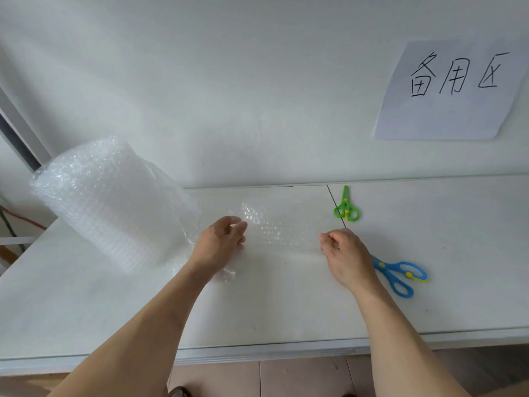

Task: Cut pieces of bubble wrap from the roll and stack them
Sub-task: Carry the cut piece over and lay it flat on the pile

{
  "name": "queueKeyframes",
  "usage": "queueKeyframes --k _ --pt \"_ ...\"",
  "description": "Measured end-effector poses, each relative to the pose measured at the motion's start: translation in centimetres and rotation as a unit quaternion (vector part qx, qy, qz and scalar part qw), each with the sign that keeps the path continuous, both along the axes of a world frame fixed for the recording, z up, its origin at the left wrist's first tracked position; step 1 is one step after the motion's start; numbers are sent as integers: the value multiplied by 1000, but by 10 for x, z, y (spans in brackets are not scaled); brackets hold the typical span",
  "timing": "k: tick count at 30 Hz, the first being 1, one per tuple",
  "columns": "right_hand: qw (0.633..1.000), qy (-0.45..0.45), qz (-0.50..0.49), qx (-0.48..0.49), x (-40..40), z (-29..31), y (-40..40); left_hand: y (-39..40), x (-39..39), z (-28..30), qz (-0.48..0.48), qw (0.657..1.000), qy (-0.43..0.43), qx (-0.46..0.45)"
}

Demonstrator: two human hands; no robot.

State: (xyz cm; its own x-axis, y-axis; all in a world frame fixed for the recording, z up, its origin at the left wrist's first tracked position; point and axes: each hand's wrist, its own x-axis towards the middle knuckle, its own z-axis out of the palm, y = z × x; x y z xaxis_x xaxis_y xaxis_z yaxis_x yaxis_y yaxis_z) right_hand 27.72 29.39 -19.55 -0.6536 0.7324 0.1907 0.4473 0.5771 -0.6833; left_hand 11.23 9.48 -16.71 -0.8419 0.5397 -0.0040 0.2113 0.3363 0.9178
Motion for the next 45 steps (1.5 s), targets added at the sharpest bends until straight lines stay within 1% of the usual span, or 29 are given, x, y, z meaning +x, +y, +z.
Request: queueKeyframes --k 4,10,12,15,17,20,22,26,31,35,37,39,40,41,43,44,45 --pt "999 -16 -25 17 -3 -2 0 2 -1 -4 -11 997 46 -55" --pt "998 -22 -53 20 -7 -4 -5 14 -1 -6 4 995 65 -75" --pt "998 -16 -59 26 -8 -4 -6 20 -4 -7 16 990 93 -103" --pt "997 -14 -66 46 -8 -6 -6 28 -6 -7 8 980 129 -151" --pt "993 -35 -81 75 -8 -7 -6 31 -8 -9 3 973 148 -175" --pt "982 -92 -104 129 -7 -6 -7 32 -8 -11 2 960 182 -214" --pt "976 -117 -111 147 -8 -5 -8 33 -9 -12 -2 954 199 -223" --pt "970 -135 -116 163 -9 -3 -9 34 -10 -16 -9 945 234 -228" --pt "971 -140 -114 158 -11 -6 -10 34 -11 -24 -12 939 269 -213" --pt "974 -133 -106 152 -10 -7 -12 37 -5 -24 -19 910 314 -271" --pt "972 -137 -97 165 -9 -7 -12 38 -1 -25 -26 884 347 -312" --pt "964 -164 -97 185 -9 -7 -12 38 3 -26 -40 851 388 -351" --pt "960 -170 -103 195 -10 -8 -12 38 5 -26 -49 841 399 -362" --pt "959 -165 -109 201 -11 -8 -14 38 7 -25 -57 836 403 -368" --pt "959 -123 -116 225 -15 -7 -18 40 7 -24 -76 833 401 -374" --pt "959 -109 -108 238 -17 -5 -21 41 6 -25 -89 833 393 -379" --pt "961 -124 -79 235 -18 -2 -23 41 5 -26 -105 835 378 -386"
